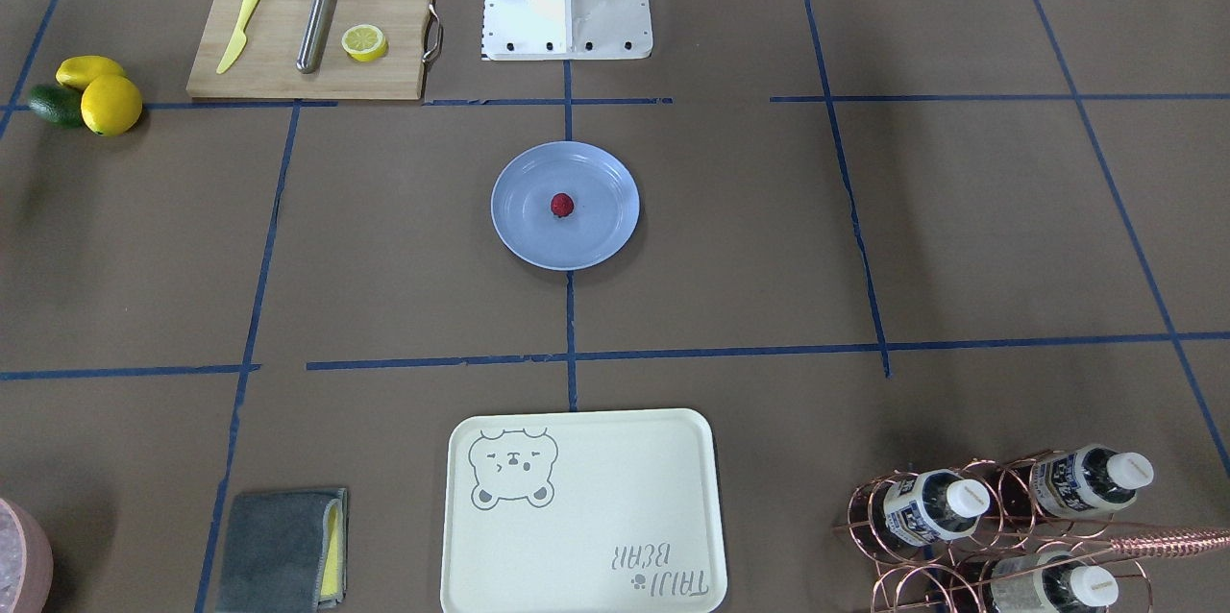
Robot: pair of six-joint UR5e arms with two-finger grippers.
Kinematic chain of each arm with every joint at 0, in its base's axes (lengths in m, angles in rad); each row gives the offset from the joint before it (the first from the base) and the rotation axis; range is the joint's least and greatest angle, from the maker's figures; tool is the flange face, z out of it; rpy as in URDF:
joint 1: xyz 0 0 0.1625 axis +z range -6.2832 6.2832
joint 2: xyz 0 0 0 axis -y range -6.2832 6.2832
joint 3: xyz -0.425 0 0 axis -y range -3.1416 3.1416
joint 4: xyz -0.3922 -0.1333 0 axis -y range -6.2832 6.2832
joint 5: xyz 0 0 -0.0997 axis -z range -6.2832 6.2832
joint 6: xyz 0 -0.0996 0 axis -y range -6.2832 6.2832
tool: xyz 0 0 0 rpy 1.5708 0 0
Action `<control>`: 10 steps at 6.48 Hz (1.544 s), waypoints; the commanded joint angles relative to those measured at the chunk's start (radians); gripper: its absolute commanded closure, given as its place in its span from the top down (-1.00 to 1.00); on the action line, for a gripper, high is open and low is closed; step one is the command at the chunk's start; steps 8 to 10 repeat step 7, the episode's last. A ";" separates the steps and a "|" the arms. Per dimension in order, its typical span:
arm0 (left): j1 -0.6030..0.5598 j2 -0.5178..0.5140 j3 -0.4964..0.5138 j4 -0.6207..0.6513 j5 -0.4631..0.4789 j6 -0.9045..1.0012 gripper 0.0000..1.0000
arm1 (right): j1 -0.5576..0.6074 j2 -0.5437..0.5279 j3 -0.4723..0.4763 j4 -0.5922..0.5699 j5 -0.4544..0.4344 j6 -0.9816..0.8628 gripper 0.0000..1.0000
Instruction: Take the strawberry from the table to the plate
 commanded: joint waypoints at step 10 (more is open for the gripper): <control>0.004 -0.026 -0.049 0.017 0.009 -0.001 1.00 | 0.001 -0.004 0.015 0.000 -0.006 -0.009 1.00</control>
